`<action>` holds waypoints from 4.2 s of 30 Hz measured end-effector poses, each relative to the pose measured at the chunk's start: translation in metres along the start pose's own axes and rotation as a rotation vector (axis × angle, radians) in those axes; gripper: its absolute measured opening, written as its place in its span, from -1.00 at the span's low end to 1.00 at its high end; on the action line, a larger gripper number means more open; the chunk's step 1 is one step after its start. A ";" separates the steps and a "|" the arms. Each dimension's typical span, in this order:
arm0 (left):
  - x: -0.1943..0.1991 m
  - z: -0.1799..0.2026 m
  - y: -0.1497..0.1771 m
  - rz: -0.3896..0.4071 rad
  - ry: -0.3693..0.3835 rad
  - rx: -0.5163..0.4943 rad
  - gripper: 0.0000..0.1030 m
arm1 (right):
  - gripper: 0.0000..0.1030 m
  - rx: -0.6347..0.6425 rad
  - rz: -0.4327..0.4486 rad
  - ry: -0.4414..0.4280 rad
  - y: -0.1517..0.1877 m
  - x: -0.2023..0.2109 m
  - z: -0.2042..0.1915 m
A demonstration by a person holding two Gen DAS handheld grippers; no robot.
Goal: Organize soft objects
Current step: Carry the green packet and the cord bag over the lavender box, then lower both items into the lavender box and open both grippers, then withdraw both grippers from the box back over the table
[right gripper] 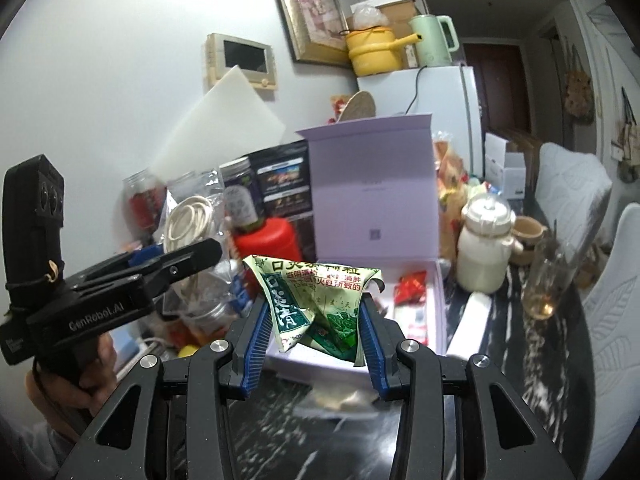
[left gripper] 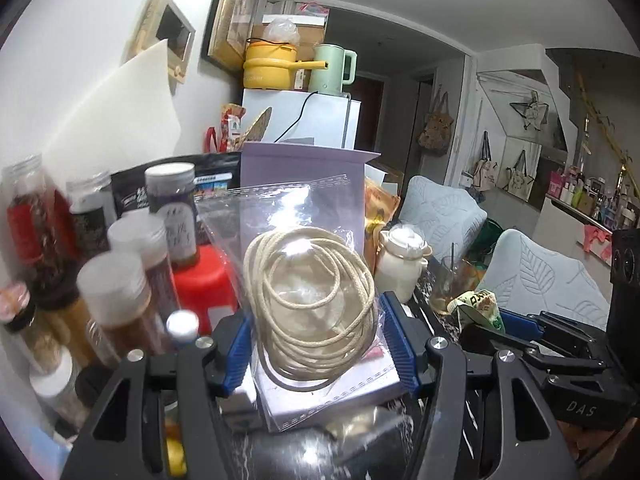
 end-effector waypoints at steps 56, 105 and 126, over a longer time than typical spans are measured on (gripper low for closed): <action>-0.226 -0.077 0.040 -0.404 -0.026 0.116 0.13 | -0.17 0.009 -0.163 0.139 -0.018 -0.196 0.066; -0.240 -0.066 0.045 -0.467 -0.085 0.072 0.60 | 0.21 0.016 -0.293 0.199 -0.004 -0.220 0.088; -0.174 -0.051 0.003 -0.333 -0.135 0.036 0.60 | 0.22 0.023 -0.168 0.219 -0.038 -0.157 0.077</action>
Point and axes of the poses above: each gripper's, at about its wrist camera, not at the fingertips, and x roughly against the way its jaws point, z to its right, y to its underside, the point moved 5 cm from there along -x, roughly the way its jaws point, and after that the axes turned 14 degrees about y, right-handed, at the moved point
